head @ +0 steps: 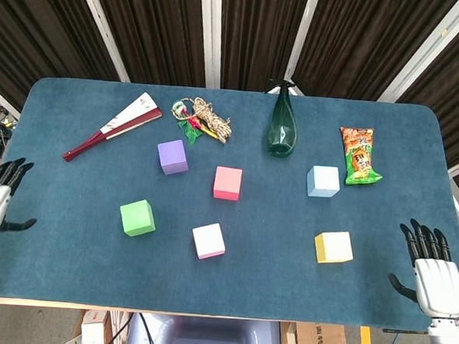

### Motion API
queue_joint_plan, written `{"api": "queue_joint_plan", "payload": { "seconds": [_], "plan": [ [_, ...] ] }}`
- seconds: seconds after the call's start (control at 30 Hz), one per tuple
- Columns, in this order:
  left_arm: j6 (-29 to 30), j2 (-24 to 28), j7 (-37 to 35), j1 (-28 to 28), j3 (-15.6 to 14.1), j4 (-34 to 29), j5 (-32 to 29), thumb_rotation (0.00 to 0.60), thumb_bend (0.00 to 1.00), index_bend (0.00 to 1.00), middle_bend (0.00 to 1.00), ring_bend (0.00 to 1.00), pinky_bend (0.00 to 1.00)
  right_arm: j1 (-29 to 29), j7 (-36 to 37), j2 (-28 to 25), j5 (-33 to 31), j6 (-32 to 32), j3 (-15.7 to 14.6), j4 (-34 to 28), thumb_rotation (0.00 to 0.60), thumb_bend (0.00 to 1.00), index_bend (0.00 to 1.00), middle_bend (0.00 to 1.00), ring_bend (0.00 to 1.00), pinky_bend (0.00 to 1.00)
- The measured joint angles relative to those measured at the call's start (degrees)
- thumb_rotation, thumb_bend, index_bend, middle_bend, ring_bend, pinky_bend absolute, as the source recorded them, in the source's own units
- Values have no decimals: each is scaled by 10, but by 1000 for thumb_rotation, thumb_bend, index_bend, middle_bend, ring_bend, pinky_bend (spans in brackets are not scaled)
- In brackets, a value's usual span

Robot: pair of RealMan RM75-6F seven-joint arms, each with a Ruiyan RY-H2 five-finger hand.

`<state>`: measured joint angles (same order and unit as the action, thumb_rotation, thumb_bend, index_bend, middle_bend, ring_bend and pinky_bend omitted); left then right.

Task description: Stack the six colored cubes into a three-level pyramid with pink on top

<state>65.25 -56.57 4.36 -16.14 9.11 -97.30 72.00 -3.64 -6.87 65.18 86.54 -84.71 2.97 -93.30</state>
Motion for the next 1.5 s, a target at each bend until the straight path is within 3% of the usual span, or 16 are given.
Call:
{"api": "queue_joint_plan", "payload": {
  "seconds": [0.13,0.5,0.8,1.07,1.5],
  "plan": [
    [-47,3,5,-34,15,-2,-41,600,199,45,17,0,17,-1,-10,4,-3,3,0,0,600,240,86,1,58,36],
    [-109,-18,83,-122,54,-7,-191,600,193,54,70,0,18,-2,-18,7,-5,1,1,4,600,240,86,1,58,36],
    [-97,-79,229,-216,66,3,-325,600,191,57,62,0,21,0,-23,8,-1,-9,3,3,600,240,86,1,58,36],
    [-86,-152,318,-309,81,65,-477,600,185,72,63,0,43,-3,-33,14,-13,-1,7,7,600,241,86,1,58,36],
    [-126,-253,355,-397,86,186,-576,600,181,100,102,0,48,-9,-62,25,-40,11,16,10,600,240,86,1,58,36]
  ]
}}
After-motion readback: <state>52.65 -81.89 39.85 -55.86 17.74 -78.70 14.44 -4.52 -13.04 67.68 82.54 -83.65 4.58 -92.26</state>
